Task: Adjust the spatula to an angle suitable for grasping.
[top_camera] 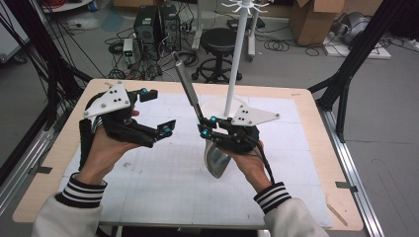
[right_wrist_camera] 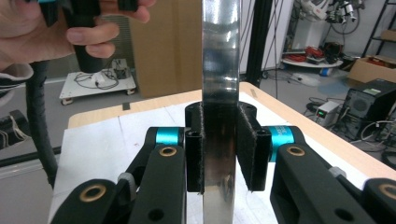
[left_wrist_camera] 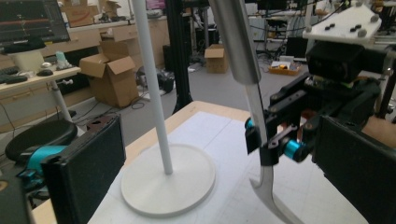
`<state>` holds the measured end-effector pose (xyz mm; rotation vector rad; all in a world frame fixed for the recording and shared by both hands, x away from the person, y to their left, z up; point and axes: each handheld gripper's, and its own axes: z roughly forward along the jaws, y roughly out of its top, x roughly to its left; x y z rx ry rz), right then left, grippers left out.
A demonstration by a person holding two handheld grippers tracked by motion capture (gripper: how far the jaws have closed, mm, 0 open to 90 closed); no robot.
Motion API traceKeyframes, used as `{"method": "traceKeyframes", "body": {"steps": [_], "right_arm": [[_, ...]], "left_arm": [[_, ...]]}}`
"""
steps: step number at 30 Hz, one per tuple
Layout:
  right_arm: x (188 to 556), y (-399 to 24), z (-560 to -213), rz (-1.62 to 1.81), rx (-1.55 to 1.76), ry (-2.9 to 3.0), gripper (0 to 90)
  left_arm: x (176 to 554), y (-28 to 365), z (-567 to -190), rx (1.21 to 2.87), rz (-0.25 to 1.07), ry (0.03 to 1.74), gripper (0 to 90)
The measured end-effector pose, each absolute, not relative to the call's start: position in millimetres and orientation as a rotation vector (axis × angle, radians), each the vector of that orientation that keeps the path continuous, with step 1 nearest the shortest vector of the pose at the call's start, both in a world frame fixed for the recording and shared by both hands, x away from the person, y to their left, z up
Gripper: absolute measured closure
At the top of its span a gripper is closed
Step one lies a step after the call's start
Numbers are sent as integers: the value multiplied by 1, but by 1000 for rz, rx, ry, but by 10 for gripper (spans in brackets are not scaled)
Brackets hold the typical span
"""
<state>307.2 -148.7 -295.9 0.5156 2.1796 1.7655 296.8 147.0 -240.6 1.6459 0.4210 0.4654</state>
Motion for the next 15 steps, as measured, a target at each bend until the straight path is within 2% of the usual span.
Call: {"method": "traceKeyframes", "body": {"steps": [8, 15], "right_arm": [[305, -144, -298, 1780, 537, 2159, 744], [303, -139, -298, 1770, 536, 2145, 744]], "left_arm": [[300, 133, -228, 1629, 436, 410, 55], [302, 124, -221, 1606, 423, 415, 153]]}}
